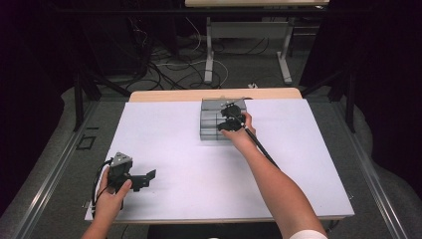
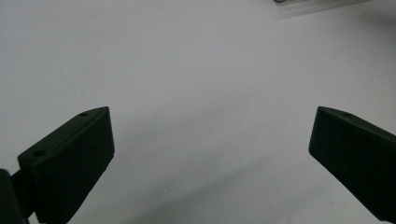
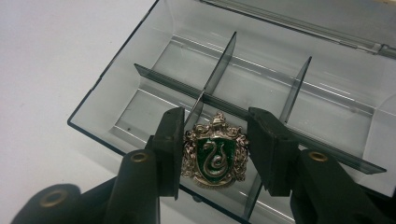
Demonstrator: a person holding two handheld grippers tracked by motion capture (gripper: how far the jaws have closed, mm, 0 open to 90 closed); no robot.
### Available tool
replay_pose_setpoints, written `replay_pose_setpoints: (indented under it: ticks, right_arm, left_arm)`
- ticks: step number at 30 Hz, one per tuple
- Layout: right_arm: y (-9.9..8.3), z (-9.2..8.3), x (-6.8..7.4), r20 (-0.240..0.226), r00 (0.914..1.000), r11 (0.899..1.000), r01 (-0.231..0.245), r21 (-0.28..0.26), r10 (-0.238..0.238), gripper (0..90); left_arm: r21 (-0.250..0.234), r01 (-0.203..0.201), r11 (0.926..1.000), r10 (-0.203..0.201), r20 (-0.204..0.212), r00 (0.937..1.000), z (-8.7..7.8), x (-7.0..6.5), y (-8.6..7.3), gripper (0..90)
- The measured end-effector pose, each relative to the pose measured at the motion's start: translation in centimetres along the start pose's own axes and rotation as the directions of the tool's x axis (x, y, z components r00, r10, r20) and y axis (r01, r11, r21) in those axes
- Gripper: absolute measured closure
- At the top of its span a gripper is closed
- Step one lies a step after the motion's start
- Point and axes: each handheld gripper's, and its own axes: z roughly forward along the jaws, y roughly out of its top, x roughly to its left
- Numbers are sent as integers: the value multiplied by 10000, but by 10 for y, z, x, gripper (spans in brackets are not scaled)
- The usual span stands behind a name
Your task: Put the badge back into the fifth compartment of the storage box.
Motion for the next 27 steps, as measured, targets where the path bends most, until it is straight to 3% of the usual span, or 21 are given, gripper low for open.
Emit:
replay_pose_setpoints:
  ticks: [13, 23, 27]
  right_arm:
    - [-2, 11, -2, 108, 9997, 9995, 206, 220, -209, 573]
    - [-3, 12, -3, 48, 10000, 9993, 70, 379, -71, 571]
    - [-3, 13, -3, 285, 9993, 9985, 230, 492, -244, 557]
  left_arm:
    - [-23, 53, 10000, -53, -10, 10000, 1, 0, 0, 3]
    - [-23, 56, 10000, -56, -23, 10000, 1, 0, -1, 3]
    - [-9, 50, 10000, -50, -3, 10000, 1, 0, 0, 3]
